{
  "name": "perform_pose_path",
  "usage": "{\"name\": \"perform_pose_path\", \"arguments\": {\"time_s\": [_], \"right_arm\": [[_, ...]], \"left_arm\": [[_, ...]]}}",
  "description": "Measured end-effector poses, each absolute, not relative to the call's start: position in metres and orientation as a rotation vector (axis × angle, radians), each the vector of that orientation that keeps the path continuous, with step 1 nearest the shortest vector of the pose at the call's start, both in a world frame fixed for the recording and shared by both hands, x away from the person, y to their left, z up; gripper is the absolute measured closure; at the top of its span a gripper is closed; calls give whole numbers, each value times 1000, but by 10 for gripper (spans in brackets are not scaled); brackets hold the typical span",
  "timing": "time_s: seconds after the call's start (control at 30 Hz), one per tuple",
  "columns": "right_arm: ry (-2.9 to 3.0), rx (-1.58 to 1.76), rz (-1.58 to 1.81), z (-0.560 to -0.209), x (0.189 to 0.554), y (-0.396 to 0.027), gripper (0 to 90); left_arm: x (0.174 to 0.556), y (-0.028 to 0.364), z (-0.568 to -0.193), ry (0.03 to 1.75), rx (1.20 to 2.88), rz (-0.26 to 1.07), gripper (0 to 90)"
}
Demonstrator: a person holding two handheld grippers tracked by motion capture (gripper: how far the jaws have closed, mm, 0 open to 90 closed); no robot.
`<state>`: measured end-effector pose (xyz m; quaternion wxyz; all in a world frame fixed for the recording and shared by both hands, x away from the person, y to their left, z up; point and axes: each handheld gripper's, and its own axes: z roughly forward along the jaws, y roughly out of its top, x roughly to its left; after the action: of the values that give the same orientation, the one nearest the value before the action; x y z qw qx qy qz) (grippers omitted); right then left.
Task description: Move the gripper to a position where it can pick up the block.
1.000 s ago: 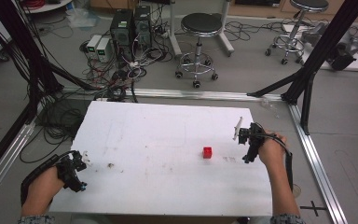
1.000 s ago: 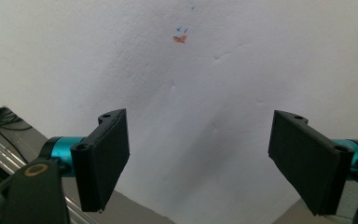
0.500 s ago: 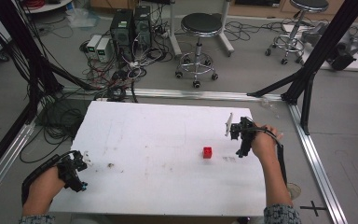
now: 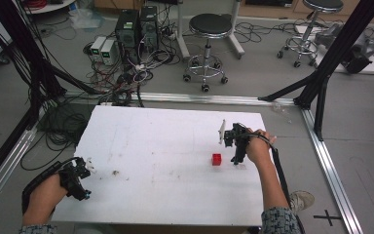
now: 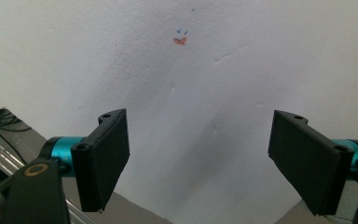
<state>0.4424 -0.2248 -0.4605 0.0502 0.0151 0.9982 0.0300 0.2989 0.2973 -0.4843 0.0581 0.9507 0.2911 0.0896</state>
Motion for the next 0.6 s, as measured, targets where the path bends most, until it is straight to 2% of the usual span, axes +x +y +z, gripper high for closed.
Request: {"name": "perform_pose_path", "arguments": {"time_s": [0.6], "right_arm": [[3085, -29, 81, -490, 444, -194, 8]], "left_arm": [[299, 296, -484, 870, 2883, 275, 208]]}}
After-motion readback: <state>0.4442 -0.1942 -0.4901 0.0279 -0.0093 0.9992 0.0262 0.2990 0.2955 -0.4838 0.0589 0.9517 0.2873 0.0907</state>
